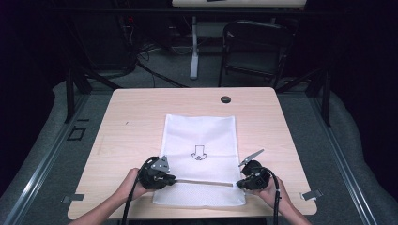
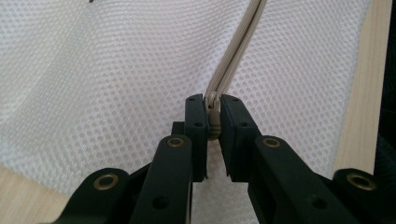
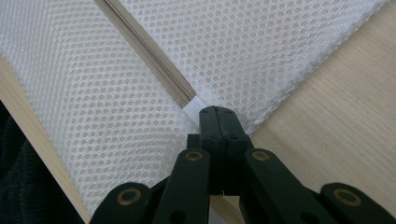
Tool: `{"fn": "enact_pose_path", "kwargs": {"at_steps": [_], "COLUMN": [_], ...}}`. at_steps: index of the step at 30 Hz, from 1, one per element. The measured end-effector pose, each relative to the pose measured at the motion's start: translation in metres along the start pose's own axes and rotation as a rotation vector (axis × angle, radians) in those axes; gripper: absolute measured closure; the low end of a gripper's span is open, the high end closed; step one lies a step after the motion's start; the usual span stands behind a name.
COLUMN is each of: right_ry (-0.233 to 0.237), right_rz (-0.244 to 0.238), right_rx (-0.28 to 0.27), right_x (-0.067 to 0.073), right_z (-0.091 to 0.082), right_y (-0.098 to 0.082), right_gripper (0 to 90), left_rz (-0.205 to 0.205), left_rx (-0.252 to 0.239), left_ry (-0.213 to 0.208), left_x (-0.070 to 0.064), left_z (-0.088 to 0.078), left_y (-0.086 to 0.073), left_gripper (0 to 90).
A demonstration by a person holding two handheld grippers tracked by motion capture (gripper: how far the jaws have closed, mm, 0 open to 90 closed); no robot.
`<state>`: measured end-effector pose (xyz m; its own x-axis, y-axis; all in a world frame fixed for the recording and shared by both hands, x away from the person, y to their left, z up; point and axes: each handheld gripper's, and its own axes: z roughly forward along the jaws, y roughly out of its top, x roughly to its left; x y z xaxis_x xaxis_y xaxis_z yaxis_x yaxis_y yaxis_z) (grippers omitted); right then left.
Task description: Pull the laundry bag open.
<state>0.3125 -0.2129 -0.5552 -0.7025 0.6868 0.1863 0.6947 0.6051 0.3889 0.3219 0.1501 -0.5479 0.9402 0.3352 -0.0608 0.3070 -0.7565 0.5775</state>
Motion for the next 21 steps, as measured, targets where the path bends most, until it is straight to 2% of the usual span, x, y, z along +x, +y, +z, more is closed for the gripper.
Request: {"fn": "enact_pose_path", "kwargs": {"at_steps": [21], "right_ry": [0.000], "right_rz": [-0.005], "right_rx": [0.002], "right_x": [-0.0004], "right_z": [-0.0001], "right_y": [0.0001], "right_gripper": [90.0], "left_rz": [0.012], "left_rx": [-0.002], "left_ry": [-0.009], "left_x": [-0.0006], "left_z": [-0.0030], "left_y": [0.0003], "left_gripper": [82.5]}}
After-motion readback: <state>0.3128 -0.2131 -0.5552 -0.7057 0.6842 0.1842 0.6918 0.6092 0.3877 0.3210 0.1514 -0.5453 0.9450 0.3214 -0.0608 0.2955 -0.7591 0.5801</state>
